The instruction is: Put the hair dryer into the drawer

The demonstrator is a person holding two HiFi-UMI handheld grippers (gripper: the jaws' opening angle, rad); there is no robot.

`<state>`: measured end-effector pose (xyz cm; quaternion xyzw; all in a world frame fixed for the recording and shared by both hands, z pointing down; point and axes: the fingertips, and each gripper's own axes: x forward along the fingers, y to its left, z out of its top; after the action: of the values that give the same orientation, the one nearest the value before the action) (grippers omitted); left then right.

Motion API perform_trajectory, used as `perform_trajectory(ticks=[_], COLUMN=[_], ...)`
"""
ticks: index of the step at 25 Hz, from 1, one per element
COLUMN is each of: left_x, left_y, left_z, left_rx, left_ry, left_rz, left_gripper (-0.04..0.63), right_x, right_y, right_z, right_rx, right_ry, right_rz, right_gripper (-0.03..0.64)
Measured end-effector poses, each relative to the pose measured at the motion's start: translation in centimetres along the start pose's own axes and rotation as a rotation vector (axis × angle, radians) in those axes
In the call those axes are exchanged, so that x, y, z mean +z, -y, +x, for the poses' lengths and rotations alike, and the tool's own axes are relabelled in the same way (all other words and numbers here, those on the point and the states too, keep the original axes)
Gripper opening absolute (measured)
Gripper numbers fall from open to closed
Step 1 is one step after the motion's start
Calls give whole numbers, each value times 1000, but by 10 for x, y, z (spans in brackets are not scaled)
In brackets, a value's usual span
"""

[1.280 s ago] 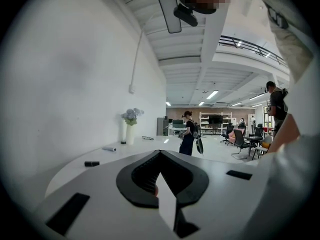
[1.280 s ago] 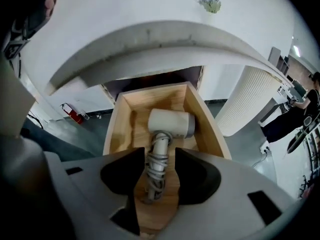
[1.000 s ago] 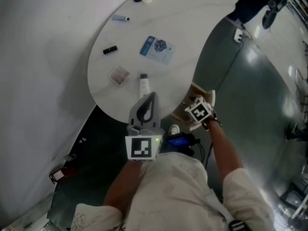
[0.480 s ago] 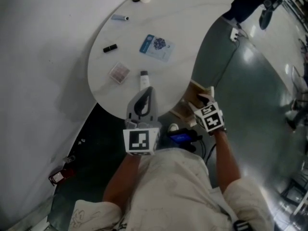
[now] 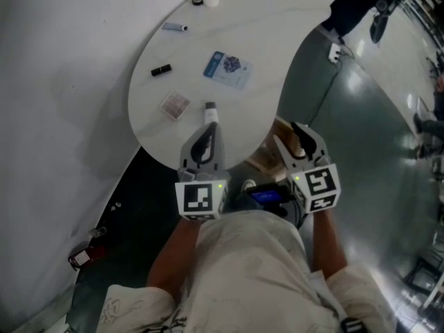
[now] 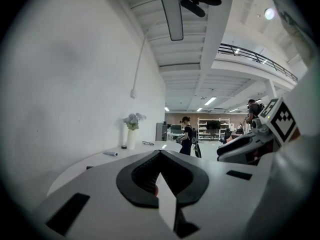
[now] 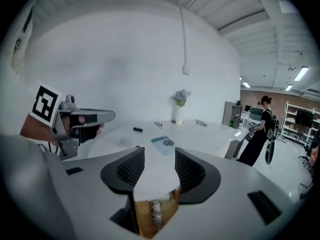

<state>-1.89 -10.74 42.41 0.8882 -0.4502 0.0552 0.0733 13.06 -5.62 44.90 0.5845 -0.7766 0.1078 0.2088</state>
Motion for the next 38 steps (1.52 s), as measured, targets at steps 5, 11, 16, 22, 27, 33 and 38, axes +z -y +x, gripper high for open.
perform_trajectory(ticks=[5, 11, 16, 22, 27, 33, 38], left_x=[9, 16, 24, 38, 47, 54, 55], left_y=[-8, -22, -34, -47, -55, -63, -67], left_z=[-6, -15, -22, -29, -36, -42, -45], left_rx=[15, 43, 69, 102, 135, 167, 181], left_ry=[24, 31, 44, 75, 105, 115, 118], left_rz=[-6, -12, -19, -11, -15, -1, -3], left_gripper=[2, 2, 2, 2, 2, 2, 2], right_x=[56, 99, 127, 147, 154, 153, 148], right_y=[-11, -27, -41, -50, -56, -65, -70], right_z=[-14, -20, -17, -11, -9, 1, 6], right_rx=[-2, 21, 28, 36, -8, -25, -10], right_ry=[173, 291, 364, 428, 478, 472, 453], right_rz=[-12, -31, -43, -32, -37, -48, -41], right_gripper=[198, 187, 135, 61, 8, 5, 5])
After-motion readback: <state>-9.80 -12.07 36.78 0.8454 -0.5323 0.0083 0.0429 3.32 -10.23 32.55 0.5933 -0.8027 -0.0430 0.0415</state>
